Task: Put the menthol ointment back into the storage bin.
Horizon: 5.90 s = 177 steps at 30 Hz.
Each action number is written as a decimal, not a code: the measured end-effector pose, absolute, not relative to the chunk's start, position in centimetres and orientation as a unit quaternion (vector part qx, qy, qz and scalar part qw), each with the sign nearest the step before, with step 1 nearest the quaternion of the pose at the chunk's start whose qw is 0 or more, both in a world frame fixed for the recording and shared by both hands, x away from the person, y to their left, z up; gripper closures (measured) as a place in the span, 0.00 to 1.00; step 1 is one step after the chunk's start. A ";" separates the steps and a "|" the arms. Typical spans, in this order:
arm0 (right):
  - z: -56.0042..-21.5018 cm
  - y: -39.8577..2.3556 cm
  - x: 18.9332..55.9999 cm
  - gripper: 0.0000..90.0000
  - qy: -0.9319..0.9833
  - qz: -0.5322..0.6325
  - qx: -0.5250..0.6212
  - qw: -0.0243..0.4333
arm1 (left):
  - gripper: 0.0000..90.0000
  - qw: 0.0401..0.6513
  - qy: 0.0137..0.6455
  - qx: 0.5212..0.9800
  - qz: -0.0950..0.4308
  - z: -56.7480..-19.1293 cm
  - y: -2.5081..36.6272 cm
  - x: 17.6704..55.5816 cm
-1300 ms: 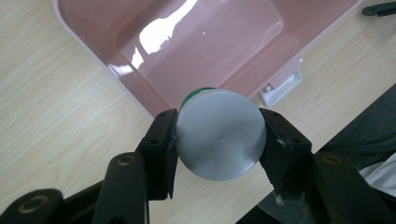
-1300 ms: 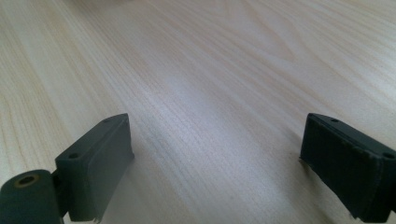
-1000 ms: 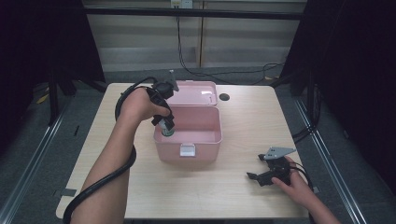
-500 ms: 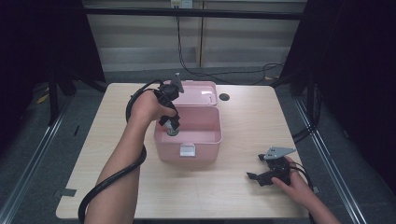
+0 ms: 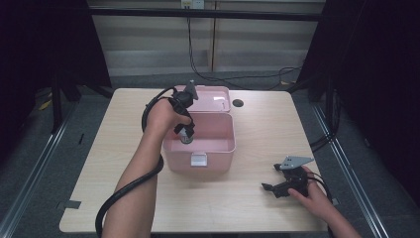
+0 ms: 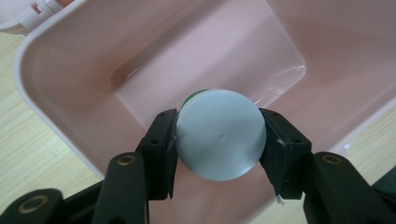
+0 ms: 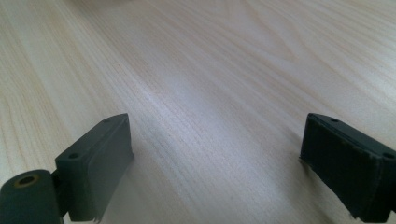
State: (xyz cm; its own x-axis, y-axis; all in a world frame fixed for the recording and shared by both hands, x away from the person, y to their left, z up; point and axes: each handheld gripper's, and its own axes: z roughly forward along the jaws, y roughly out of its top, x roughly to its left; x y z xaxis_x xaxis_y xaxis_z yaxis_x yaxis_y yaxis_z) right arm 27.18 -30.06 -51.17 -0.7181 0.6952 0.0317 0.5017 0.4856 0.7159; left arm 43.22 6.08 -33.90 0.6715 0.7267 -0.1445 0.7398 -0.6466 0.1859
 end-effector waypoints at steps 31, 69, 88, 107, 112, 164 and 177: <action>-51.2 -30.1 27.2 0.09 0.852 0.366 0.351 0.133 | 0.56 0.120 0.420 0.900 -0.018 -37.4 4.7 44.9; -51.2 -30.1 27.2 0.09 0.851 0.366 0.353 0.133 | 0.56 0.124 0.465 0.877 -0.010 -41.3 3.6 46.7; -51.2 -30.1 27.2 0.09 0.851 0.365 0.352 0.135 | 0.56 0.124 0.474 0.872 -0.009 -43.0 2.6 47.0; -51.2 -30.1 27.2 0.09 0.851 0.365 0.353 0.133 | 0.56 0.130 0.488 0.863 -0.001 -43.7 2.7 47.2; -51.2 -30.1 27.2 0.09 0.851 0.365 0.353 0.133 | 0.56 0.138 0.487 0.863 0.008 -43.8 2.7 47.2; -51.2 -30.1 27.2 0.09 0.852 0.366 0.351 0.133 | 0.29 0.117 0.499 0.858 -0.005 -41.2 3.5 46.7; -51.2 -30.1 27.2 0.09 0.852 0.365 0.350 0.134 | 0.25 0.117 0.490 0.863 -0.019 -38.3 4.5 45.8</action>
State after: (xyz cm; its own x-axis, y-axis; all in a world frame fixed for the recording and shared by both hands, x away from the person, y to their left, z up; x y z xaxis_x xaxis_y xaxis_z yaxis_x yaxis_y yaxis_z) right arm 27.19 -30.07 -51.17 -0.7184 0.6951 0.0274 0.4990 0.4875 0.7164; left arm 45.77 4.47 -38.26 0.5188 0.8422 -0.1471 0.8509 -0.4919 0.1847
